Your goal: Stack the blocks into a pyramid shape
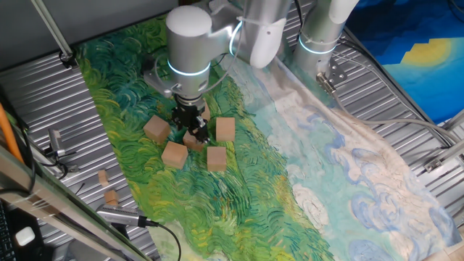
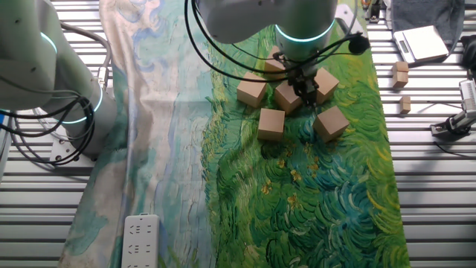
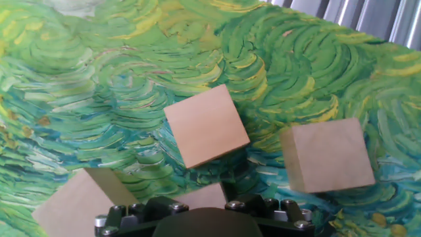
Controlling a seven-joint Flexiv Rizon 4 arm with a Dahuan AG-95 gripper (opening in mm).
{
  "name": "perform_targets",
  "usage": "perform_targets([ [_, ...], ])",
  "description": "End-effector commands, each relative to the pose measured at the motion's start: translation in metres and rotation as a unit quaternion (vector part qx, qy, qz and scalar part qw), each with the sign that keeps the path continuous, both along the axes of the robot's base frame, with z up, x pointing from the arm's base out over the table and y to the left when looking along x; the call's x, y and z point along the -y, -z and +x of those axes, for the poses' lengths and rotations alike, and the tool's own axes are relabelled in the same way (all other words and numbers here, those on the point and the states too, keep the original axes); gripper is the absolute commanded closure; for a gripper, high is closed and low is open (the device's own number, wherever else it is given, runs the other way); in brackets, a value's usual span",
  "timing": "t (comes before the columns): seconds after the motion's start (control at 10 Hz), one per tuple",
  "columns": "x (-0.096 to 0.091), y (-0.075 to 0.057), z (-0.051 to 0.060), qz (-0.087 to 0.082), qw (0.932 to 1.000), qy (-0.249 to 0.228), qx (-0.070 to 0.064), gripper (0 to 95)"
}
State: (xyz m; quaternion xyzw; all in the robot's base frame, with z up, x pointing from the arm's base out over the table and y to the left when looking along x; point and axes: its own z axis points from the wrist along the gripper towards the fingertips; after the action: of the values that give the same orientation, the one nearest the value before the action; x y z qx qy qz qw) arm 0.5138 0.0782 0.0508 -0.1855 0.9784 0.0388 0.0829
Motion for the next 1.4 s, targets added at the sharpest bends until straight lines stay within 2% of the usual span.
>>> perform_targets([
  [0.1,0.003,-0.006,-0.001,0.047,0.9986,0.023,-0.012,19.0],
  [0.3,0.005,-0.022,0.000,0.038,0.9990,0.015,-0.019,19.0],
  [0.4,0.005,-0.022,0.000,0.033,0.9993,0.010,-0.018,19.0],
  [0.9,0.006,-0.018,-0.002,0.029,0.9994,0.008,-0.017,19.0],
  [1.4,0.007,-0.001,-0.012,0.014,0.9995,0.018,-0.020,19.0],
])
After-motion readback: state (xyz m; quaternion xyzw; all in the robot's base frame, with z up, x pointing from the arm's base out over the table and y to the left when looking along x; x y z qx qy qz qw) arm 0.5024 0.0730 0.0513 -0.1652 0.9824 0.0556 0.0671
